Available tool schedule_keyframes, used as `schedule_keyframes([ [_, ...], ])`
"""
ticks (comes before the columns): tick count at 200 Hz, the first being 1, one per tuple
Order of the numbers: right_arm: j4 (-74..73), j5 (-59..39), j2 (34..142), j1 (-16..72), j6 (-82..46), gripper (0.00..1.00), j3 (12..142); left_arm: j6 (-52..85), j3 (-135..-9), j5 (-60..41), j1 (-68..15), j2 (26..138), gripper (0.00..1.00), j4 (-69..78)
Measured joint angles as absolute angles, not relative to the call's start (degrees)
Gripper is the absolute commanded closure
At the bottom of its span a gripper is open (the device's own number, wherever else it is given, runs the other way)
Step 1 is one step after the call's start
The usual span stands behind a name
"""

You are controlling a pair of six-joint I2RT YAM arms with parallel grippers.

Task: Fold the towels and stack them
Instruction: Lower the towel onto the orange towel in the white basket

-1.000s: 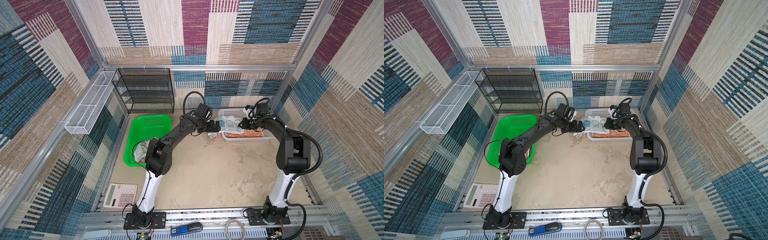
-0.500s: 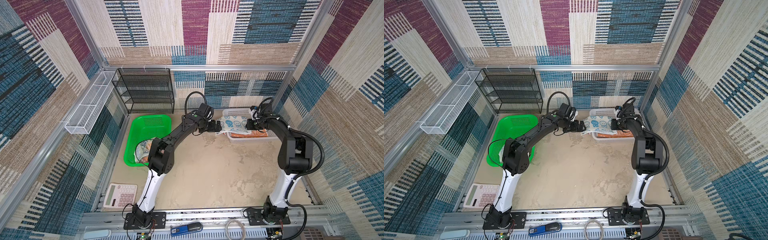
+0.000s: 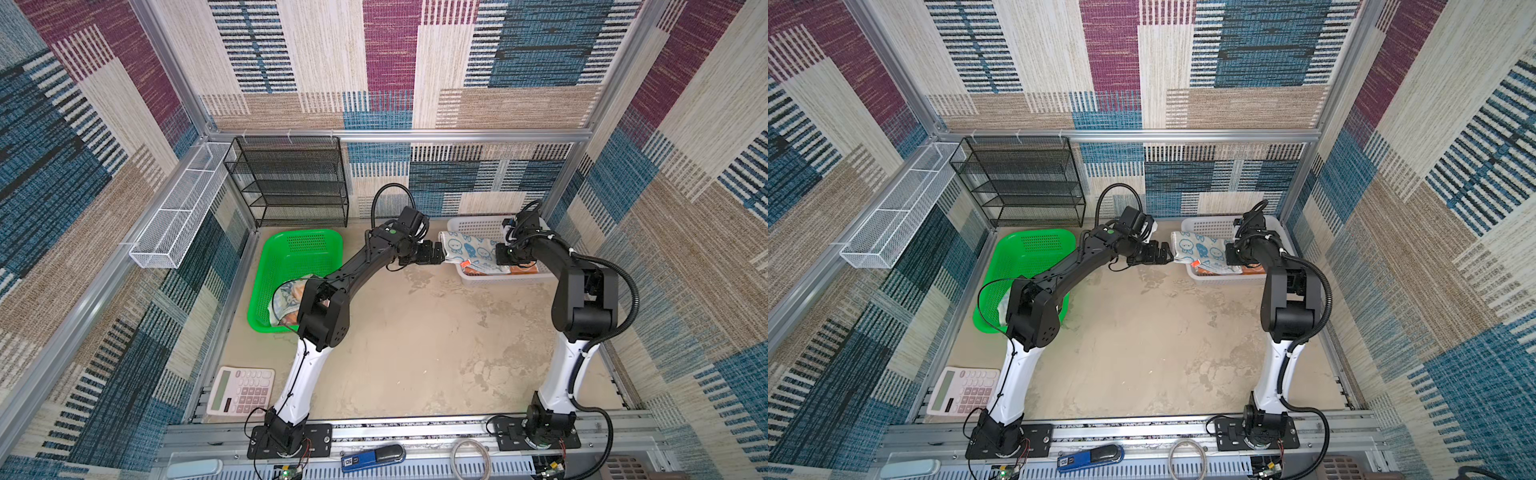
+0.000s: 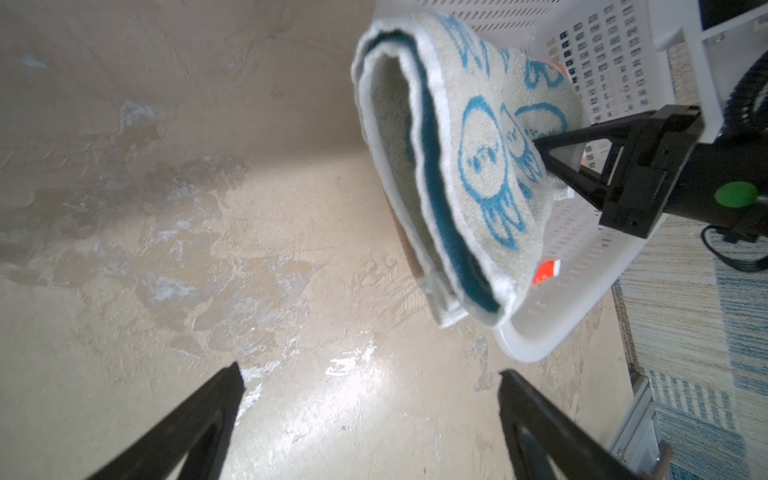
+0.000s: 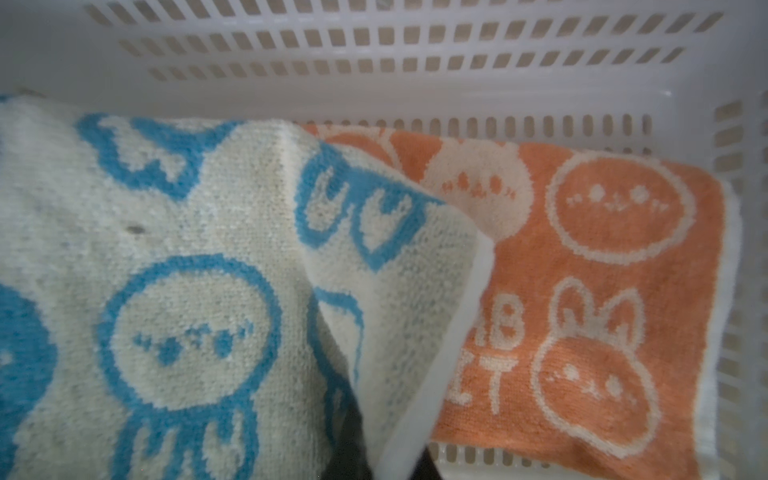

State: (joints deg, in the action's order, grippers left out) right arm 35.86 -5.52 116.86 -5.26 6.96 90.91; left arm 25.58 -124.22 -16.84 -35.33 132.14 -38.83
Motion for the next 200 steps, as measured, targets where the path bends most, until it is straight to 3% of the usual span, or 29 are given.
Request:
schedule_keyframes([
  [134, 30.8, -0.7, 106.5, -5.3, 13.7, 1.0, 85.0, 25.6, -126.0, -16.9, -35.4, 134.2, 0.01, -39.4],
  [200, 30.0, -6.3, 107.1, -8.1, 17.0, 1.0, 87.4, 25.5, -128.4, -16.9, -35.4, 135.5, 0.01, -41.4],
])
